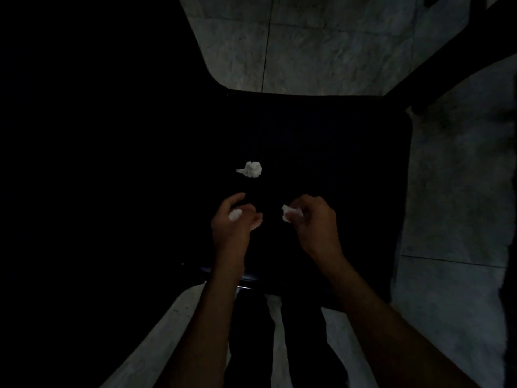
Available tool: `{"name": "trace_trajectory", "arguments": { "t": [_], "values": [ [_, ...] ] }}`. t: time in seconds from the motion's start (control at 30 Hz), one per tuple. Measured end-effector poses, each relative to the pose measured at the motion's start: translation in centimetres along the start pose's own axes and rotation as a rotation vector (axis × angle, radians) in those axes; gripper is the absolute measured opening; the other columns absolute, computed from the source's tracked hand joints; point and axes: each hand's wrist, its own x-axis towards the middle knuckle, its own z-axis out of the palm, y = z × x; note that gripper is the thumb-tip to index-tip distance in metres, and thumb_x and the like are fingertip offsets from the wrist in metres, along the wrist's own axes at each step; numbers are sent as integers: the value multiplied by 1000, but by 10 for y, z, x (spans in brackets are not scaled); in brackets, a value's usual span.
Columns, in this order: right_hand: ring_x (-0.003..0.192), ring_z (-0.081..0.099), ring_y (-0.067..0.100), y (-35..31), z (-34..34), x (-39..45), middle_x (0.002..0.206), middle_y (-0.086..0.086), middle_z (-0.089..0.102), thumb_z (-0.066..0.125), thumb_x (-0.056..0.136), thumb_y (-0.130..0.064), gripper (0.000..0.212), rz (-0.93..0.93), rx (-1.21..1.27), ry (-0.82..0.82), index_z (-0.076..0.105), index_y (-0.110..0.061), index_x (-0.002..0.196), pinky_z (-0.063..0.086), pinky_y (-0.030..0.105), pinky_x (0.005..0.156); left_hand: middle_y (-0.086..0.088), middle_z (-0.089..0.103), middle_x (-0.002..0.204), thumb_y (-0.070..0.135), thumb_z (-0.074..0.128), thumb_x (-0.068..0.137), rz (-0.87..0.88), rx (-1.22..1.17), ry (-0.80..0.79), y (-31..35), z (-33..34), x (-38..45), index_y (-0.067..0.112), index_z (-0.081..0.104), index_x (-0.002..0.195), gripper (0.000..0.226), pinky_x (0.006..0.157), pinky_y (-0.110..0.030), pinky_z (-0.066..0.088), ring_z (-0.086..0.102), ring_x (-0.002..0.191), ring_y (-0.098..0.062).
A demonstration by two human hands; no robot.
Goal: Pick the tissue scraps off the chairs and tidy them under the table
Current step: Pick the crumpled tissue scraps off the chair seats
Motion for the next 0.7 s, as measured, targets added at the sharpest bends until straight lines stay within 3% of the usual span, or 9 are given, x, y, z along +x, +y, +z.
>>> {"name": "trace_trajectory", "arguments": {
  "t": [0.07, 0.1, 0.17, 0.23, 0.33, 0.4, 0.5, 0.6, 0.7],
  "values": [
    [83, 69, 24, -11, 1, -3, 87, 8, 70, 66, 90, -9, 3, 140, 327, -26, 67, -10, 88, 59, 38, 73, -18, 69, 99, -7, 61, 88, -99, -342, -31, 3, 3, -4, 1, 61, 112, 25, 73, -28, 58, 74, 82, -20],
    [83, 70, 24, -17, 2, -5, 85, 6, 71, 65, 91, -6, 5, 179, 460, -46, 67, -10, 87, 61, 37, 72, -18, 70, 100, -7, 61, 86, -124, -455, -50, 4, 3, -6, -1, 60, 114, 28, 74, -28, 58, 74, 87, -22],
    [81, 71, 19, -29, 5, -11, 85, 2, 72, 64, 91, -4, 9, 192, 622, -94, 67, -12, 88, 60, 29, 68, -13, 74, 102, -5, 54, 91, -132, -549, -104, 3, 3, -11, 0, 57, 120, 29, 78, -30, 58, 72, 96, -23],
    [79, 72, 17, -41, 9, -17, 89, 6, 73, 65, 90, -4, 8, 186, 696, -112, 66, -11, 93, 60, 28, 66, -7, 74, 106, 0, 47, 96, -125, -570, -149, 5, 3, -15, 6, 54, 125, 31, 82, -32, 59, 70, 101, -21],
    [85, 71, 30, -52, 18, -24, 94, 19, 69, 68, 88, -4, 10, 204, 671, -44, 61, -5, 94, 59, 42, 70, -10, 67, 120, 17, 51, 83, -145, -668, -210, 11, 3, -22, 7, 48, 134, 52, 93, -33, 55, 68, 107, -21],
    [84, 70, 32, -55, 22, -26, 90, 18, 70, 69, 87, -5, 8, 198, 611, -15, 62, -1, 90, 58, 44, 73, -12, 64, 127, 20, 50, 82, -167, -720, -249, 14, 1, -26, 8, 49, 135, 55, 97, -36, 52, 66, 112, -24],
    [75, 68, 21, -59, 27, -29, 84, 18, 69, 68, 87, -5, 10, 185, 580, -23, 65, 3, 83, 54, 35, 68, -11, 66, 126, 23, 48, 85, -175, -695, -279, 14, 1, -27, 10, 57, 127, 45, 100, -38, 50, 64, 116, -25],
    [84, 65, 16, -61, 32, -32, 96, 14, 64, 66, 87, -3, 5, 140, 443, -30, 69, -2, 84, 52, 29, 75, -6, 72, 115, 38, 47, 90, -189, -595, -248, 15, 4, -24, 11, 63, 115, 41, 96, -35, 52, 67, 110, -21],
    [83, 58, 0, -61, 33, -37, 98, 3, 57, 66, 86, -4, 7, 79, 385, -29, 70, -7, 81, 47, 13, 71, -4, 77, 89, 59, 41, 89, -253, -505, -182, 17, 4, -17, 9, 65, 102, 57, 74, -32, 60, 74, 87, -19]
  ]
}}
